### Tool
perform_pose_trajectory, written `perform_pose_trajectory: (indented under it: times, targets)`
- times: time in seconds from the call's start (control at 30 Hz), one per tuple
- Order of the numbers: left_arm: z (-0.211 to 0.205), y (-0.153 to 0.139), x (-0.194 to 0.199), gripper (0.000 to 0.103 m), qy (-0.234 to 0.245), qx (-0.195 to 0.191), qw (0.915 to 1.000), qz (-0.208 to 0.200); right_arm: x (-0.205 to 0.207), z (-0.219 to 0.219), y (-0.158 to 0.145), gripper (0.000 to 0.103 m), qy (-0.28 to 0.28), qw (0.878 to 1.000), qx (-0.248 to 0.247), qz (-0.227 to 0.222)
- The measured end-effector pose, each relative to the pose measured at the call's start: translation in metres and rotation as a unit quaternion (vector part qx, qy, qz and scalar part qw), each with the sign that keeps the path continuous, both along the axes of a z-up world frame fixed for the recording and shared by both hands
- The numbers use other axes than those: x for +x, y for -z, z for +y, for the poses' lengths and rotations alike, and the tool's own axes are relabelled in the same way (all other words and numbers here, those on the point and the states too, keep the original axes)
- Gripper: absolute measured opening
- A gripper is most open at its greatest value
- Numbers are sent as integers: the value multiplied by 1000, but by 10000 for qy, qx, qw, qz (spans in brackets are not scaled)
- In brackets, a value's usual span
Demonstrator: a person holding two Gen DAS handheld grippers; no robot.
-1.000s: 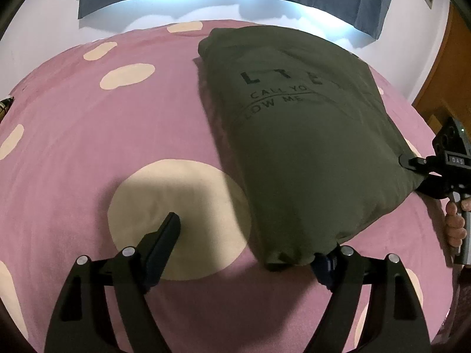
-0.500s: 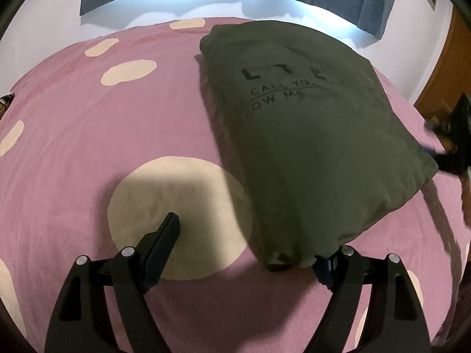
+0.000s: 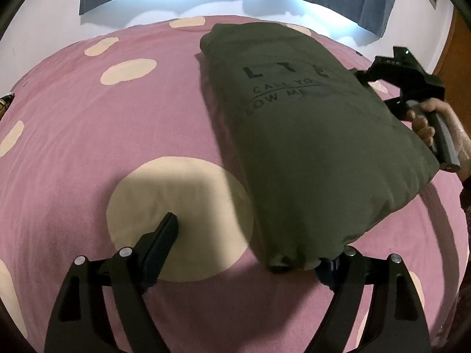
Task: Fold small clothes
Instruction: 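Grasp the folded jacket end with the left gripper and lift it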
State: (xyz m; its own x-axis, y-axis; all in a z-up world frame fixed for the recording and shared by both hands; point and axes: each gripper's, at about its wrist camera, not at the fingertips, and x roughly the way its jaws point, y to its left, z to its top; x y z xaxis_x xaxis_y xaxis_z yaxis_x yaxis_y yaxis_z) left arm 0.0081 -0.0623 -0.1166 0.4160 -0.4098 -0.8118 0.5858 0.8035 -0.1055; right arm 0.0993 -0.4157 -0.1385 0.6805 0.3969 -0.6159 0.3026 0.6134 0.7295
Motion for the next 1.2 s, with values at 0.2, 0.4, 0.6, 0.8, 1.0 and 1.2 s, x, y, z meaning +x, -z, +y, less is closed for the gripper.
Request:
perform_pose_trajectory:
  times: [0.2,0.4,0.6,0.8,1.0,1.2]
  targets:
    - [5,-4,-5,83,62,-124,9999,-22,-18,-9,-2,50,145,9995,182,-232]
    - [40,-25,-28,83,890,-1091,9897,243,-60,-10,-17,74,-12,9987,186,-475]
    - [65,-35,16,83,622,-2067,9712,1013,-101,-18,-9,77,-33,9972,534,-527]
    - [37,-16,82,83,286,-2278,9586,1684,-89,-14,-7,77,-88,9953,722,-647]
    - [0,-7,149,83,293,-2257,9560,1849,-50,-7,2,79,-129,9941,885,-620]
    - [-25,-3,200,83,153,-2360,9458,2226,-16,-3,-3,88,-252,9960,680,-520]
